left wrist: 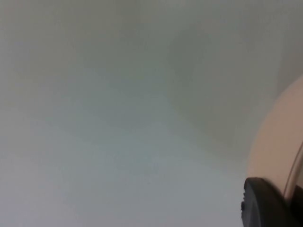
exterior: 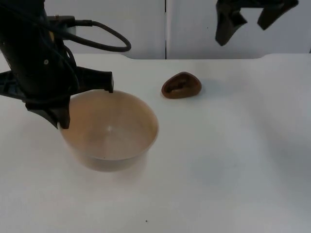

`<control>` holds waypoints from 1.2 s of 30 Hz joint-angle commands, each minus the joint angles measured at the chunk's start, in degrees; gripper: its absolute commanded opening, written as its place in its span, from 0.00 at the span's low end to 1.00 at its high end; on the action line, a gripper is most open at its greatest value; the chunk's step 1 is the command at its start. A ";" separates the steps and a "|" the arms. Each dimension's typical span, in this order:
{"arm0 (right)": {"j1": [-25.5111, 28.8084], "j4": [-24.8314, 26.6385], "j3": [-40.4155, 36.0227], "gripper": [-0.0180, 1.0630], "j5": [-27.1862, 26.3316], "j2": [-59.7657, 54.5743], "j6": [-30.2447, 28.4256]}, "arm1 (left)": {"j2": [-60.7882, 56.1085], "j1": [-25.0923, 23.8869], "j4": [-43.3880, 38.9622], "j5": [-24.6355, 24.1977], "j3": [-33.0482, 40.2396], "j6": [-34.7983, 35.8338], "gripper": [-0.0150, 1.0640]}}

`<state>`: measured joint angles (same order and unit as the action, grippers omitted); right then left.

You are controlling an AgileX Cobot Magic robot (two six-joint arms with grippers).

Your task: Pick up the bowl with the left hand and pour the coffee beans from the cup into the bowl with the right hand.

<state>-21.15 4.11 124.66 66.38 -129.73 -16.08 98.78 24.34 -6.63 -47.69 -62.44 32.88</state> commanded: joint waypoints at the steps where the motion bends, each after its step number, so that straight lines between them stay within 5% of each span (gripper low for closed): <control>1: -0.86 0.55 5.34 0.99 -0.27 -4.61 -1.47 | -0.50 0.26 -0.16 0.42 -0.10 0.53 0.01; 11: -0.89 2.64 14.33 0.99 -7.48 -15.21 -2.71 | -0.50 0.26 -0.01 0.68 -0.10 0.53 0.01; 21: -0.89 4.77 14.40 0.95 -17.35 -18.56 -5.92 | -0.50 0.26 -0.01 0.68 -0.10 0.53 0.01; 36: -0.77 4.98 14.40 0.90 -23.20 -22.81 -6.45 | -0.50 0.26 -0.27 0.46 -0.10 0.53 0.01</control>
<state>-21.89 9.00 138.66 44.22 -152.31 -22.07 98.78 24.34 -6.63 -47.21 -62.44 33.01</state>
